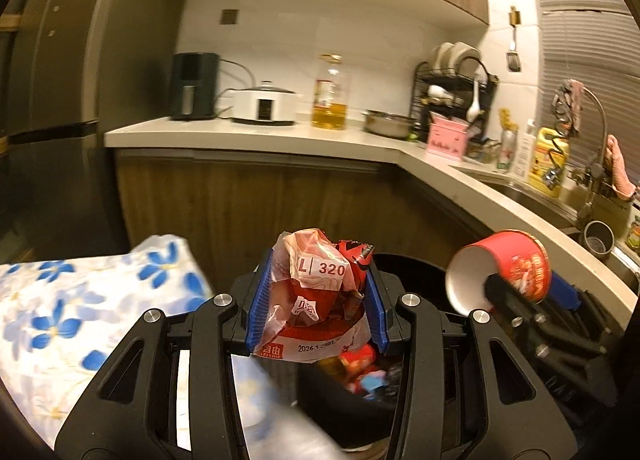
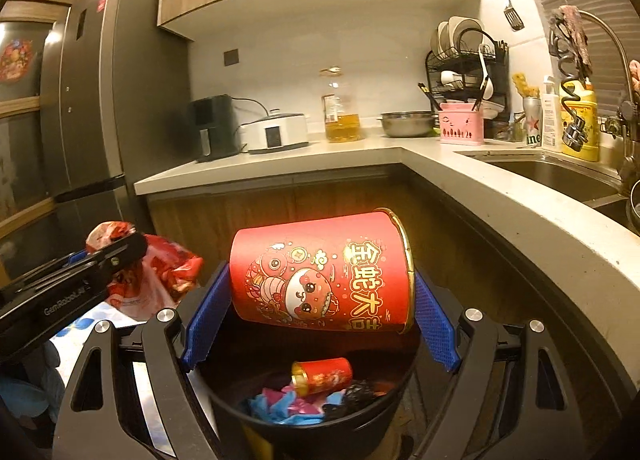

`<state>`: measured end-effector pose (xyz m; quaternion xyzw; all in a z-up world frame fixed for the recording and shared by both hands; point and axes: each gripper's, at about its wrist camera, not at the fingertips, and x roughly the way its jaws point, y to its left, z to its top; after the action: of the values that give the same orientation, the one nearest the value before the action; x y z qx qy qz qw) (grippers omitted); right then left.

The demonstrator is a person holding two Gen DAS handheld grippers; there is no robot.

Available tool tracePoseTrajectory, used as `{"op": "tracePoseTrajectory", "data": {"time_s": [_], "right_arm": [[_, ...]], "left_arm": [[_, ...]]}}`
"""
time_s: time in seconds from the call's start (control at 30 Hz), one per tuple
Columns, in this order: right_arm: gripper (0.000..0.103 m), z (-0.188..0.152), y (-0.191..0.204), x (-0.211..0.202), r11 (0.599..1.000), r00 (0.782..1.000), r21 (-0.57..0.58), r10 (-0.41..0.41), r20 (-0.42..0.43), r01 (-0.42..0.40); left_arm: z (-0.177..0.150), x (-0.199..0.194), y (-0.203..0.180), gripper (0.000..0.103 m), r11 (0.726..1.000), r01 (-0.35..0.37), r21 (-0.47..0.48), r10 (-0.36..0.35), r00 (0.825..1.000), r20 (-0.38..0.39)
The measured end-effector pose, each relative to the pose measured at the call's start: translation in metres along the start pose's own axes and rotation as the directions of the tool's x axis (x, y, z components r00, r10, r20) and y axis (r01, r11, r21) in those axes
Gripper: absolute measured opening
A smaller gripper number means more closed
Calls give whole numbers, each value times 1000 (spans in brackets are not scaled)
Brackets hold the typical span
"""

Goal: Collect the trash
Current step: 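Lift and carry the wrapper and red cup over the black bin, then open both tools to drop the wrapper and cup into the bin, then move both tools back over the empty sheet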

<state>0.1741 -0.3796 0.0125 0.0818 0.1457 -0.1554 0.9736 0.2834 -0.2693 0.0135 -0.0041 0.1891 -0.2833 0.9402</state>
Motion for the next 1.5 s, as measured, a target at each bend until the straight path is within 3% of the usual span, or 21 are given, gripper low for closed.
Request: {"op": "tracePoseTrajectory", "data": {"time_s": [0.5,0.63,1.0,1.27,1.4,1.5], "right_arm": [[82,-9,-24,23,999,998,22,42,-35,-42],[85,-10,-27,25,999,998,24,45,-46,-44],[87,-11,-40,10,999,999,54,1,-51,2],[88,-7,-22,-11,1000,998,16,11,-54,-10],[89,-6,-4,-27,999,998,-12,40,-53,-41],[96,-5,9,-43,998,997,-21,63,-43,-64]], "left_arm": [[-9,42,-24,45,999,34,23,-33,998,-62],[-10,47,-22,57,1000,28,12,-27,997,-71],[-15,41,-19,70,999,32,8,-31,995,-91],[-18,-3,7,84,994,-108,-15,106,993,-59],[-20,-42,26,88,980,-199,-31,198,980,-33],[-25,-74,40,93,971,-235,-52,234,972,-25]]}}
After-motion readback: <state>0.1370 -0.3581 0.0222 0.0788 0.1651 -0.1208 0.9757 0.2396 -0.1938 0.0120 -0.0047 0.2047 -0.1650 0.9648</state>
